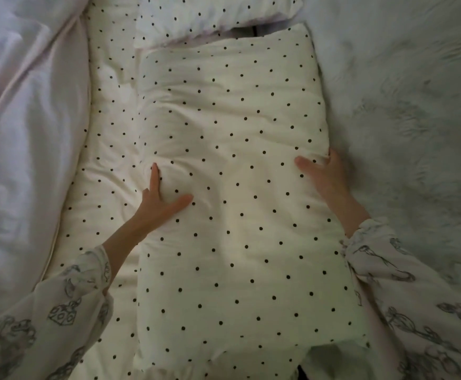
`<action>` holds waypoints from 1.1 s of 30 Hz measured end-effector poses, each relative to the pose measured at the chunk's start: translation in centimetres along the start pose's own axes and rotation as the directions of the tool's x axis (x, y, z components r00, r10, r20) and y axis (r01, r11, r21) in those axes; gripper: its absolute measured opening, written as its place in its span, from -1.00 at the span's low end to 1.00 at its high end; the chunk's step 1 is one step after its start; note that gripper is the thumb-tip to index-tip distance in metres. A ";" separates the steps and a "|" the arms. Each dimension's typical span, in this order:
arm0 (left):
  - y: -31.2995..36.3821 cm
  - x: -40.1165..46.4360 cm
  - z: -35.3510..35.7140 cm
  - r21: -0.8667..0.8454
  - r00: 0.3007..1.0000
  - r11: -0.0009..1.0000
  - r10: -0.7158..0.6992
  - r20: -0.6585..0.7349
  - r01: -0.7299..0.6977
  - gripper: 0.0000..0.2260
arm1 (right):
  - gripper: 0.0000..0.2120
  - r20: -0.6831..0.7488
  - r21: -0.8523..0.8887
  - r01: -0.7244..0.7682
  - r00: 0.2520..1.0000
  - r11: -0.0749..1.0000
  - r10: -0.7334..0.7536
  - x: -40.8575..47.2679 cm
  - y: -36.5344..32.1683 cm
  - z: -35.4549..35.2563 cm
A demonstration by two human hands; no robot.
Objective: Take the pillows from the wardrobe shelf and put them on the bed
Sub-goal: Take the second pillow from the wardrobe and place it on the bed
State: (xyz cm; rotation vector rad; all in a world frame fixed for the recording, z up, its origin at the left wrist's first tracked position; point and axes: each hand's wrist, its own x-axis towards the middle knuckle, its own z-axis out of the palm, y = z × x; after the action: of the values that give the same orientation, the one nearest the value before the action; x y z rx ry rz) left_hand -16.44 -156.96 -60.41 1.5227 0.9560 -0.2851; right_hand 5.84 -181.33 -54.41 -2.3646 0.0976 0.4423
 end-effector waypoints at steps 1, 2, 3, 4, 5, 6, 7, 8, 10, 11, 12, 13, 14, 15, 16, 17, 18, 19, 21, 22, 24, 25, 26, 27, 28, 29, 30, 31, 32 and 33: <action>-0.3 -0.1 -0.1 0.033 1.000 0.999 0.003 0.003 -0.003 0.04 | -0.39 0.001 -0.017 0.018 1.000 1.000 -0.018 -0.4 0.6 0.2; -0.5 -0.2 -0.1 0.058 1.000 0.998 0.011 -0.005 -0.011 0.03 | -0.40 -0.003 -0.050 0.046 0.999 0.998 -0.046 -0.8 1.1 0.3; -0.7 -0.3 -0.1 0.075 1.000 0.997 0.023 -0.019 -0.022 0.01 | -0.39 -0.007 -0.094 0.076 0.997 0.993 -0.077 -1.3 1.5 0.3; -0.9 -0.6 0.0 0.083 0.999 0.996 0.037 -0.031 -0.035 0.00 | -0.37 -0.005 -0.146 0.097 0.995 0.984 -0.099 -1.9 1.9 0.1; -1.2 -1.1 0.2 0.092 0.998 0.995 0.049 -0.037 -0.046 0.00 | -0.34 -0.001 -0.201 0.106 0.994 0.974 -0.108 -2.6 2.3 -0.1; -1.6 -1.8 0.3 0.100 0.998 0.994 0.051 -0.035 -0.048 0.01 | -0.32 0.003 -0.249 0.105 0.994 0.963 -0.107 -3.5 2.8 -0.3; -2.1 -2.5 0.5 0.102 0.999 0.994 0.042 -0.029 -0.039 0.03 | -0.31 0.005 -0.284 0.099 0.995 0.954 -0.101 -4.5 3.4 -0.6; -2.8 -3.4 0.6 0.096 1.000 0.995 0.021 -0.020 -0.019 0.05 | -0.29 0.004 -0.304 0.088 0.996 0.949 -0.091 -5.6 4.1 -0.9; -4.6 -5.5 0.9 0.082 0.999 0.995 -0.047 -0.015 0.049 0.07 | -0.24 -0.008 -0.333 0.039 0.999 0.942 -0.044 -7.9 5.3 -1.6; -5.6 -6.5 1.1 0.068 0.995 0.993 -0.094 -0.024 0.095 0.07 | -0.21 -0.017 -0.358 -0.003 1.000 0.934 -0.004 -9.1 6.0 -2.0; -6.5 -7.6 1.4 0.036 0.989 0.989 -0.143 -0.030 0.144 0.06 | -0.17 -0.035 -0.386 -0.062 0.998 0.920 0.052 -10.2 6.7 -2.3; -7.5 -8.6 1.6 -0.014 0.983 0.983 -0.183 -0.029 0.183 0.04 | -0.14 -0.059 -0.403 -0.131 0.991 0.906 0.116 -11.3 7.3 -2.5; -8.3 -9.5 1.9 -0.074 0.978 0.976 -0.209 -0.022 0.207 0.01 | -0.11 -0.083 -0.405 -0.196 0.981 0.893 0.178 -12.3 8.0 -2.5; -8.9 -10.1 2.2 -0.124 0.975 0.968 -0.224 -0.014 0.220 -0.02 | -0.09 -0.099 -0.401 -0.245 0.969 0.883 0.224 -13.1 8.4 -2.3; -9.2 -10.5 2.3 -0.155 0.974 0.962 -0.228 -0.005 0.224 -0.04 | -0.08 -0.110 -0.401 -0.277 0.961 0.873 0.254 -13.5 8.6 -2.1; -9.2 -10.8 2.5 -0.171 0.975 0.961 -0.221 0.003 0.218 -0.06 | -0.07 -0.118 -0.399 -0.297 0.955 0.867 0.273 -13.5 8.5 -2.1; -9.0 -11.0 2.6 -0.184 0.977 0.960 -0.212 0.011 0.210 -0.08 | -0.05 -0.120 -0.396 -0.309 0.951 0.865 0.284 -13.3 8.4 -2.2; -8.7 -11.2 2.8 -0.199 0.978 0.958 -0.208 0.020 0.208 -0.10 | -0.04 -0.118 -0.395 -0.314 0.949 0.863 0.291 -13.1 8.1 -2.4; -8.6 -11.8 3.0 -0.214 0.979 0.956 -0.200 0.032 0.202 -0.18 | -0.03 -0.109 -0.407 -0.286 0.958 0.867 0.264 -13.0 8.0 -3.1; -8.7 -12.1 3.0 -0.214 0.980 0.957 -0.194 0.038 0.198 -0.22 | -0.03 -0.109 -0.417 -0.256 0.967 0.872 0.232 -13.1 8.1 -3.3; -8.9 -12.2 2.9 -0.207 0.978 0.957 -0.197 0.063 0.205 -0.20 | -0.03 -0.123 -0.428 -0.211 0.977 0.879 0.175 -13.8 8.5 -3.6; -9.1 -12.1 2.8 -0.188 0.977 0.959 -0.200 0.071 0.210 -0.16 | -0.04 -0.118 -0.433 -0.200 0.979 0.879 0.164 -14.2 8.7 -3.6; -9.1 -11.8 2.8 -0.148 0.976 0.965 -0.207 0.069 0.215 -0.11 | -0.06 -0.102 -0.437 -0.197 0.980 0.877 0.170 -14.4 8.9 -3.5; -9.0 -11.6 2.9 -0.084 0.972 0.969 -0.227 0.061 0.232 -0.06 | -0.07 -0.079 -0.441 -0.204 0.979 0.874 0.188 -14.5 9.1 -3.3; -8.9 -11.3 3.1 -0.019 0.969 0.970 -0.243 0.039 0.244 -0.03 | -0.09 -0.057 -0.444 -0.205 0.978 0.872 0.201 -14.5 9.2 -3.1; -8.6 -11.3 3.3 0.048 0.970 0.969 -0.241 0.003 0.241 -0.03 | -0.10 -0.045 -0.451 -0.206 0.977 0.868 0.208 -14.6 9.2 -2.9; -8.2 -11.4 3.6 0.124 0.977 0.969 -0.207 -0.048 0.212 -0.06 | -0.12 -0.045 -0.463 -0.201 0.978 0.864 0.203 -14.7 9.2 -2.7; -7.7 -11.6 3.8 0.233 0.986 0.960 -0.134 -0.102 0.154 -0.12 | -0.14 -0.055 -0.472 -0.196 0.980 0.860 0.193 -14.9 9.2 -2.5; -7.2 -11.8 3.9 0.383 0.990 0.921 -0.017 -0.139 0.070 -0.18 | -0.17 -0.072 -0.482 -0.184 0.983 0.857 0.170 -15.3 9.1 -2.2; -6.7 -12.0 4.1 0.541 0.983 0.840 0.122 -0.135 -0.030 -0.25 | -0.20 -0.084 -0.501 -0.171 0.985 0.848 0.150 -15.8 9.0 -2.0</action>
State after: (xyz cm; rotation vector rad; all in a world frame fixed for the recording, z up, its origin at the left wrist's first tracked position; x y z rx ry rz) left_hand -27.20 -166.14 -58.02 2.1259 0.9893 -0.3976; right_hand -10.15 -190.19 -53.49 -2.9024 0.2244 0.5520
